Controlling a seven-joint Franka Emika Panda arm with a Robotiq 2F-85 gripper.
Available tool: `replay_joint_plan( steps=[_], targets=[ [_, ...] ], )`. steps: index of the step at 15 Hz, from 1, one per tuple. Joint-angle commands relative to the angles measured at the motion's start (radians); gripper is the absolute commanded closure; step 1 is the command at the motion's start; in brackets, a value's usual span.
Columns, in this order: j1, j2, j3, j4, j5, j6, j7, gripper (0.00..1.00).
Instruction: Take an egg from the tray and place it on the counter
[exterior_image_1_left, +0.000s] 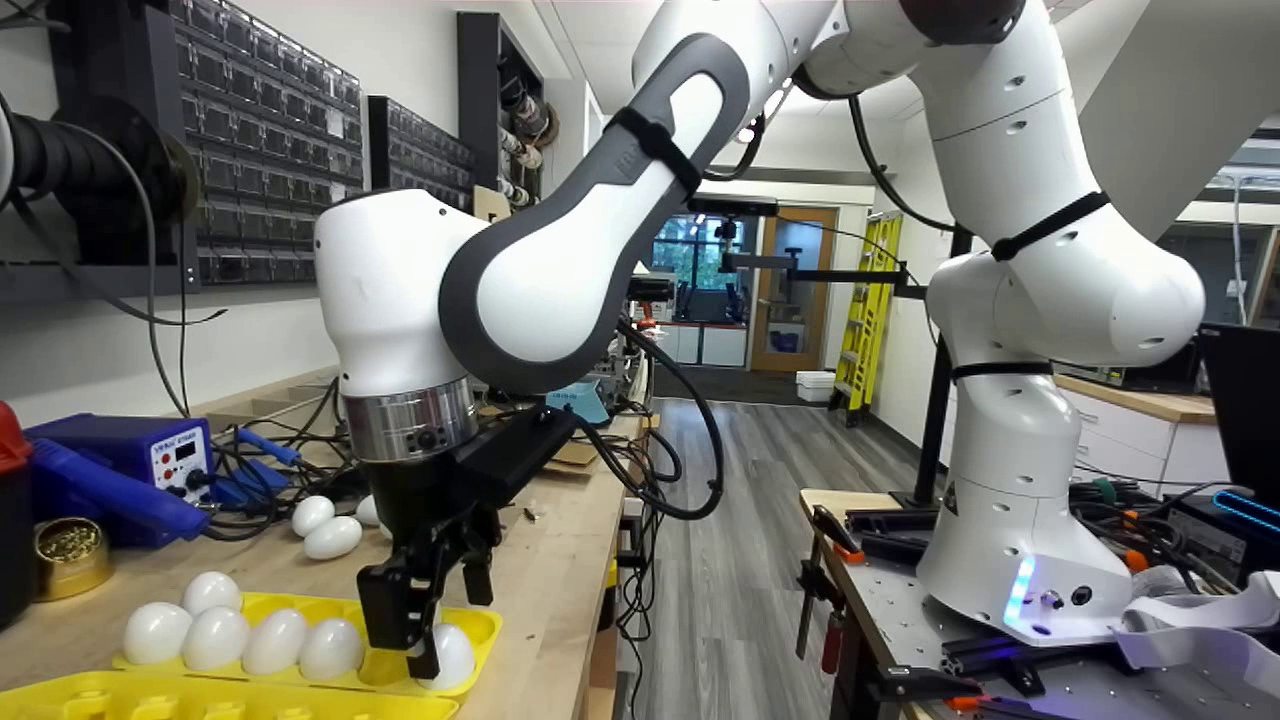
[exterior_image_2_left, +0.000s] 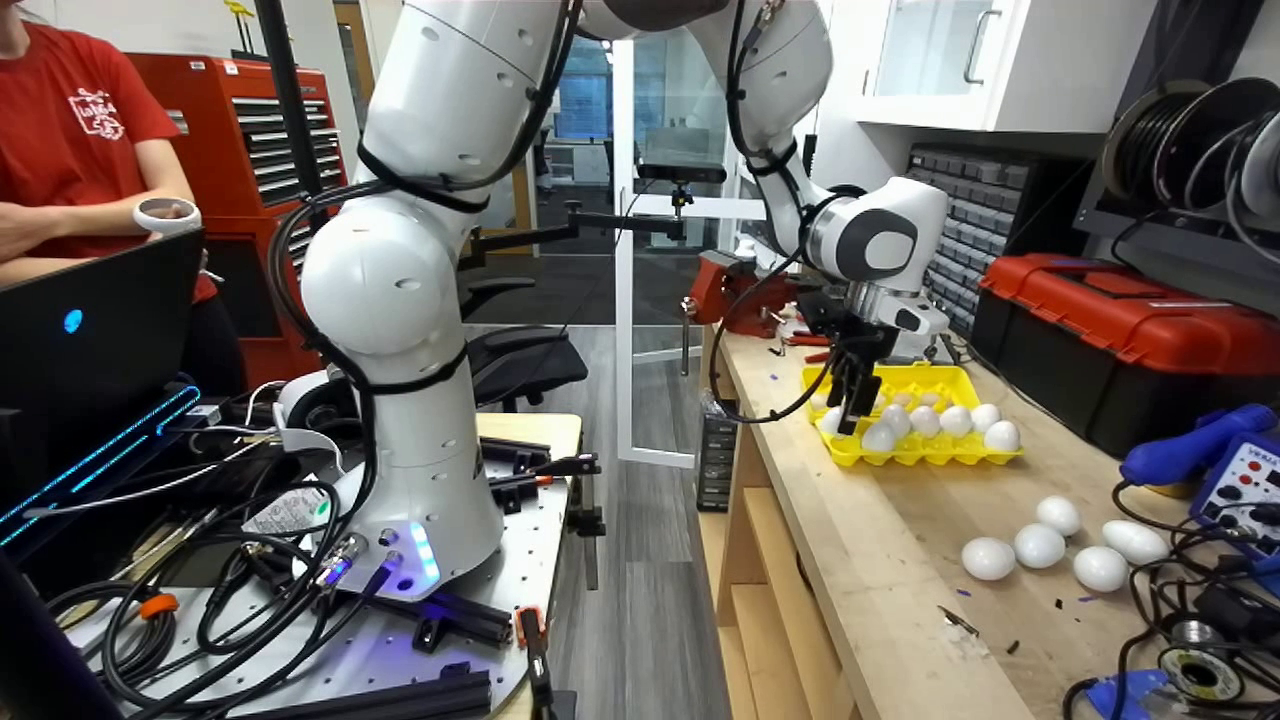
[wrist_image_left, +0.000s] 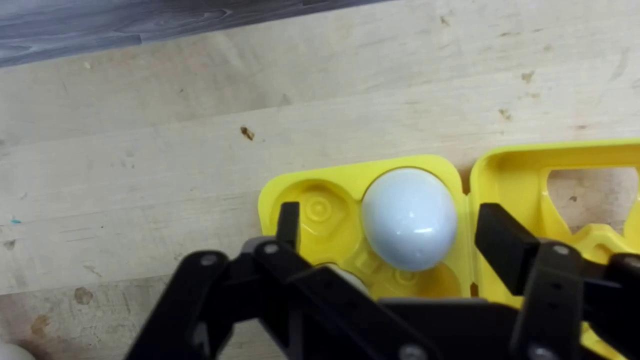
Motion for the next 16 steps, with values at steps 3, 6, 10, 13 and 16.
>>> replay_joint_plan(
  steps=[3,6,10,13,16],
  targets=[
    [0.006,-0.003,-0.002,0.000,0.032,0.035,-0.011,0.53],
    [0.006,-0.003,0.004,-0.003,0.044,0.050,-0.016,0.74],
    [0.000,-0.015,0.011,-0.010,0.065,0.043,-0.031,0.80],
    [-0.009,-0.056,0.010,-0.033,0.082,0.038,-0.042,0.80],
    [-0.016,-0.090,0.007,-0.047,0.091,0.038,-0.047,0.80]
  ],
)
